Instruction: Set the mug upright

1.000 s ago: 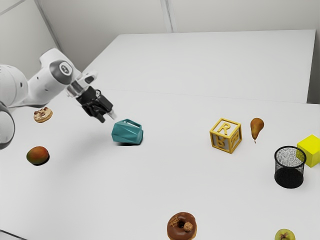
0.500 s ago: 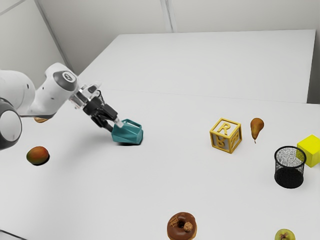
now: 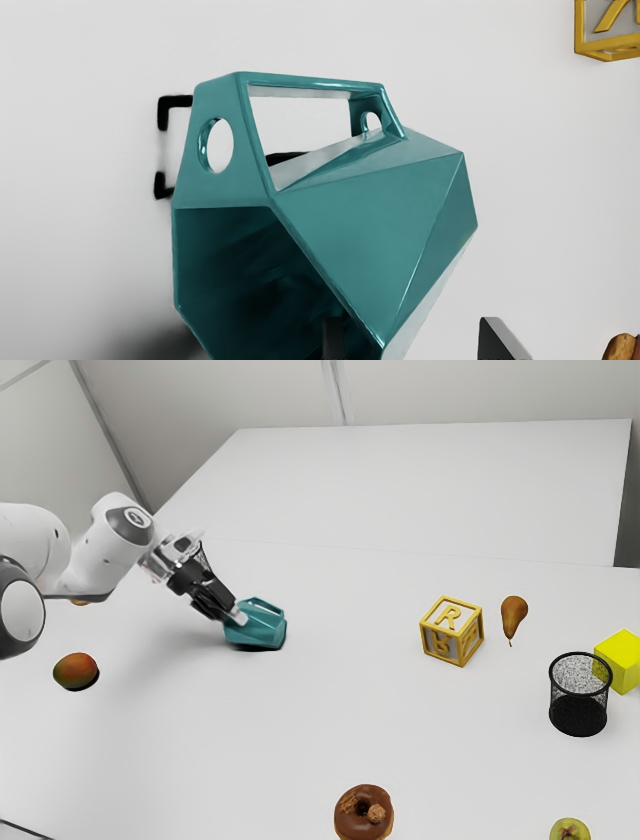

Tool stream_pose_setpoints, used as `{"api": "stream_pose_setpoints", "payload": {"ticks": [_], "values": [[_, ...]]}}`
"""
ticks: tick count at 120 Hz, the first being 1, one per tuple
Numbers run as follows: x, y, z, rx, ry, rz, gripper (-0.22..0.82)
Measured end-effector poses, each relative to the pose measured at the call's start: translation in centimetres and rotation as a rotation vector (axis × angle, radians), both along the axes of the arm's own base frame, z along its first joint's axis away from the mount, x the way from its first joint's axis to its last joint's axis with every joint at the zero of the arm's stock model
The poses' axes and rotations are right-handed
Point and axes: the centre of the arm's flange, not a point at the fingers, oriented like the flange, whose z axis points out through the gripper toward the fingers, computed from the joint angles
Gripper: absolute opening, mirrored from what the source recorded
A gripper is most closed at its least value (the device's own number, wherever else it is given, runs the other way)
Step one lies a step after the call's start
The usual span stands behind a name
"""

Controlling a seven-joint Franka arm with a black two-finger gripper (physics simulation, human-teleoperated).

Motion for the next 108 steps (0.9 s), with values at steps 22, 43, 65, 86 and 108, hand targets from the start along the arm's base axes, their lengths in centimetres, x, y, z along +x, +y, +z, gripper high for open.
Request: {"api": "stream_pose_setpoints", "payload": {"ticks": [22,43,65,86,108], "values": [[0.4,-0.3,0.9,-0.006,-0.037,-0.016,0.03],[0.6,-0.7,0.8,-0.008,-0.05,-0.033,-0.09],[0.8,-1.2,1.7,-0.001,-0.074,-0.049,-0.14],[0.9,-2.2,3.6,0.012,-0.107,-0.075,-0.17],[0.7,-5.8,5.8,0.106,-0.145,-0.16,-0.18]]}}
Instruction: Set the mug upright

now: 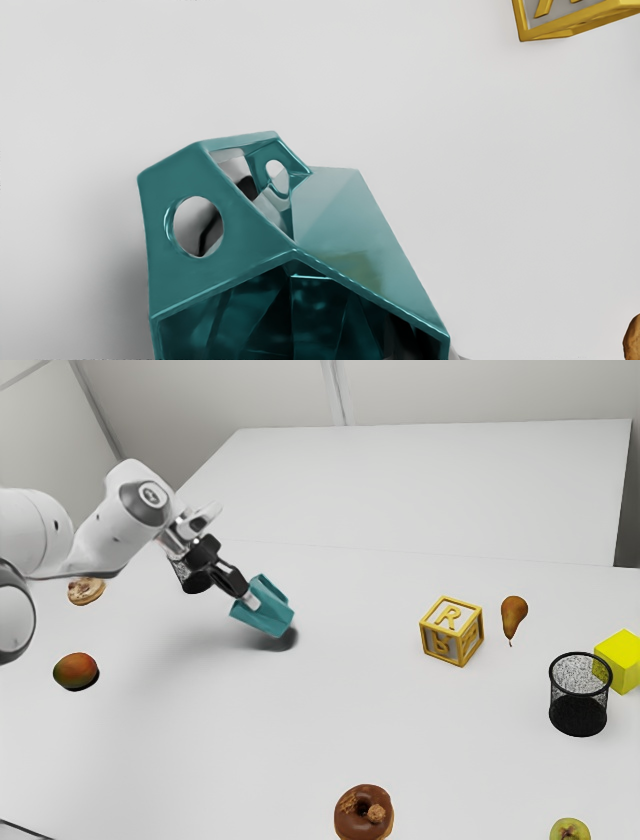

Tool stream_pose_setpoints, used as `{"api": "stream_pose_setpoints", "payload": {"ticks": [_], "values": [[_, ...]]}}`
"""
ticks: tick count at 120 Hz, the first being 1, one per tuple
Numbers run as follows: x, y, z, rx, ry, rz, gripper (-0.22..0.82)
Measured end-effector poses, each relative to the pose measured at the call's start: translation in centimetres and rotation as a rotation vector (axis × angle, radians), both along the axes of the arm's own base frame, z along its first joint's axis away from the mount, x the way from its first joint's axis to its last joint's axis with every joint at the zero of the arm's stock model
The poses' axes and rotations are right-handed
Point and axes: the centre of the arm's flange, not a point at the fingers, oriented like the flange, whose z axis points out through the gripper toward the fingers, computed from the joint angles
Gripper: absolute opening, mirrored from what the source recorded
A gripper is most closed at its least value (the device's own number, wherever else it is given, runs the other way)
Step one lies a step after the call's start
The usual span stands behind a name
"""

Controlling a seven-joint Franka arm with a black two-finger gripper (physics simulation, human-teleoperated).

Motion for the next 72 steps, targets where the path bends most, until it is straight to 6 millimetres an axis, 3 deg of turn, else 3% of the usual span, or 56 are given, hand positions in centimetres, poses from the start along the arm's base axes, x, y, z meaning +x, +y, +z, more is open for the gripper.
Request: {"api": "stream_pose_setpoints", "payload": {"ticks": [19,41,52,72], "values": [[-1.2,-3.3,2.4,0.177,-0.019,-0.09,-0.18],[-3.4,-6.6,3.7,0.353,-0.022,-0.138,-0.18],[-4.6,-8.2,3.6,0.415,-0.017,-0.143,-0.18],[-6.4,-9.3,2.6,0.482,0.006,-0.105,-0.18]]}}
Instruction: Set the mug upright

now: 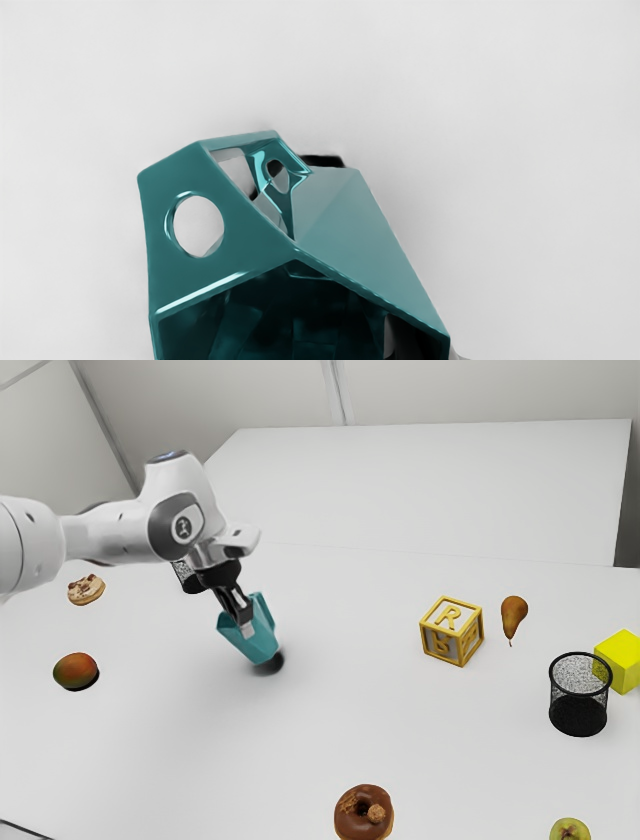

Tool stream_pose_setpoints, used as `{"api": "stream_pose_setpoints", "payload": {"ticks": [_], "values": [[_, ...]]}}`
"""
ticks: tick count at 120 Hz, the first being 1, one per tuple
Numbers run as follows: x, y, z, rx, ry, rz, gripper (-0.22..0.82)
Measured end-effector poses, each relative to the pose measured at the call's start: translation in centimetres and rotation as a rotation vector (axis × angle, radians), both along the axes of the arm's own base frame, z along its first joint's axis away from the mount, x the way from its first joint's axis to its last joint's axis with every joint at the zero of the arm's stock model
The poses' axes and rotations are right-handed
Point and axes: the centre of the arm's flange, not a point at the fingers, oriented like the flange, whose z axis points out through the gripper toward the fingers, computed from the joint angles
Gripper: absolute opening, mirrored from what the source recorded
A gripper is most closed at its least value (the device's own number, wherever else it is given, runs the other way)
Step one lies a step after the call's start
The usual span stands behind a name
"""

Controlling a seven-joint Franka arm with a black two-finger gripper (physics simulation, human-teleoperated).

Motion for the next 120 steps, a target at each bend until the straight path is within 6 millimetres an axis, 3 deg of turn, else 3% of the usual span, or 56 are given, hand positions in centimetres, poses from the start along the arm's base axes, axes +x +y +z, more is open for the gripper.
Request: {"api": "stream_pose_setpoints", "payload": {"ticks": [22,41,72,100,120], "values": [[-1.6,-1.5,-0.1,0.051,-0.014,0.039,-0.18],[-2.6,-3.2,-1.4,0.097,-0.017,0.054,-0.18],[-2.5,-3.1,-2.5,0.133,-0.04,0.117,-0.17],[-2.6,-4.1,-2.6,0.134,-0.05,0.149,0.12],[-2.7,-4.7,-1.3,0.134,-0.076,0.165,0.31]]}}
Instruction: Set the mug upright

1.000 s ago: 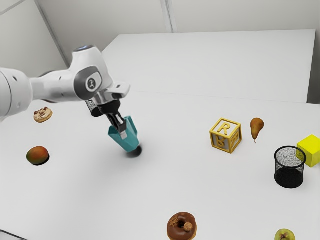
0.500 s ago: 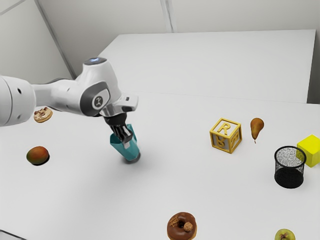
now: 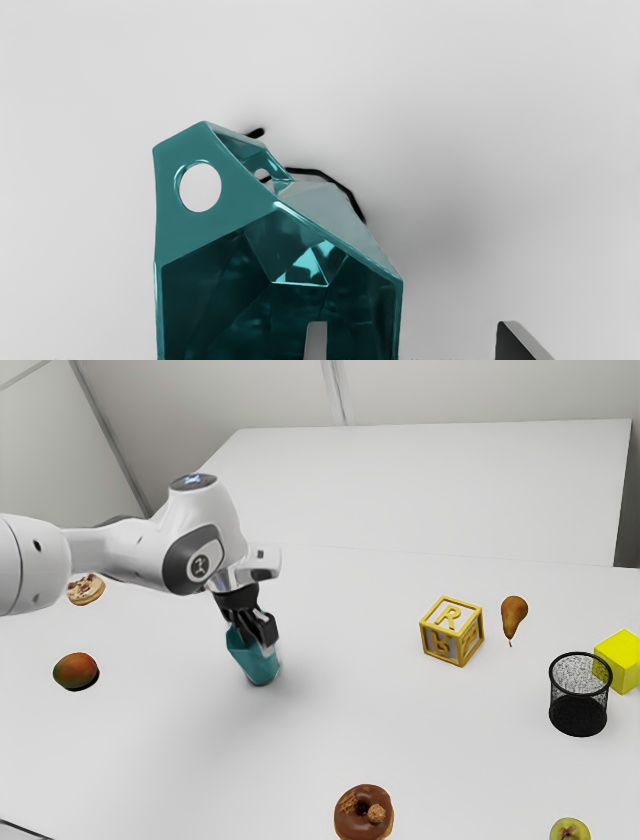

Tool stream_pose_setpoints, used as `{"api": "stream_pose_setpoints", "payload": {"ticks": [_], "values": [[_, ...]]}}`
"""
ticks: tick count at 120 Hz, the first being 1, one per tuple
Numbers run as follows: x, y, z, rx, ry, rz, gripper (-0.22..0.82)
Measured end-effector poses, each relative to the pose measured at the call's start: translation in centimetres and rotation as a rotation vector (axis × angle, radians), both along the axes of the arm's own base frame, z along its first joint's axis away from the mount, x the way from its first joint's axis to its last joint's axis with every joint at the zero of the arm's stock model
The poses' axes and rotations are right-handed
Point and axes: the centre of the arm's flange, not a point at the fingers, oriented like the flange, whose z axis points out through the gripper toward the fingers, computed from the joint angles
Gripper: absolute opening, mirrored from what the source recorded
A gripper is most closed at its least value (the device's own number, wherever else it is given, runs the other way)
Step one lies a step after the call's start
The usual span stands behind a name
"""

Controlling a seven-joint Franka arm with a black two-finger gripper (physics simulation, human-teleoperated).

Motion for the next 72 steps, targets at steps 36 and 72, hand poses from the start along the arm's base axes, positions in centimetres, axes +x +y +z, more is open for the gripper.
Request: {"api": "stream_pose_setpoints", "payload": {"ticks": [36,72], "values": [[0.4,-2.3,9.8,-0.005,-0.093,0.031,0.53],[2.7,-2.3,20.1,-0.022,-0.095,0.135,0.59]]}}
